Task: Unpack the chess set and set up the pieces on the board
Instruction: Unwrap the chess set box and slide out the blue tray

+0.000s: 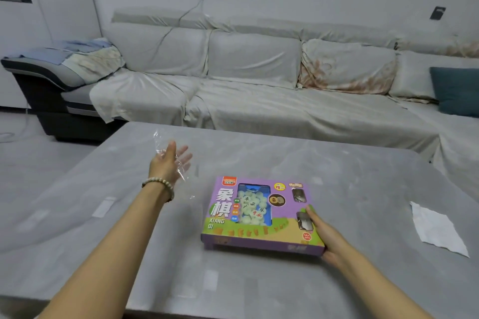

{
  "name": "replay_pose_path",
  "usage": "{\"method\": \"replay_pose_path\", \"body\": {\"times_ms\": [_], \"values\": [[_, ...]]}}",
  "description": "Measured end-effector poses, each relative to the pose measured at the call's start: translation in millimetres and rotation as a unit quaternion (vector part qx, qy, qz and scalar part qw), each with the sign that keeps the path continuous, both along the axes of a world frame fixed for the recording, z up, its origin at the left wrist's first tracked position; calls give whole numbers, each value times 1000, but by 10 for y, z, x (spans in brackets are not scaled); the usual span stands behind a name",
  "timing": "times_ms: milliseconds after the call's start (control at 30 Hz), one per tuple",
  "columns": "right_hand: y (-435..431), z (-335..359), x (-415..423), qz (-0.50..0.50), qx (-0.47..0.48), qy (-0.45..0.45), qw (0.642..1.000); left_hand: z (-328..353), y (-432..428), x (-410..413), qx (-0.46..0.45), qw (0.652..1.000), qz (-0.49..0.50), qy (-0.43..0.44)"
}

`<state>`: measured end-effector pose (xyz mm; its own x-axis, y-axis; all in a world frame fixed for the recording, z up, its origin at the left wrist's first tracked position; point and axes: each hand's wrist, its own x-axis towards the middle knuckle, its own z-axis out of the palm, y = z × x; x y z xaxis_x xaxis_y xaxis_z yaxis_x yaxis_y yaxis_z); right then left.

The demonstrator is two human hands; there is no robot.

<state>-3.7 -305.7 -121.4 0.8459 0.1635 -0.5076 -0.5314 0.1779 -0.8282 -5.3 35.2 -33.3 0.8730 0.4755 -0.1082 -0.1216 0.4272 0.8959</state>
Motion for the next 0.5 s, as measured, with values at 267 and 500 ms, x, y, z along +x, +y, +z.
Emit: {"method": "replay_pose_path", "body": {"times_ms": [267, 500], "values": [[183, 150, -88, 82, -137, -25, 987, 664, -267, -14, -24, 985, -106, -132], [-169, 638, 55, 113, -295, -88, 945, 629, -1056, 112, -7, 959, -276, -64]]}}
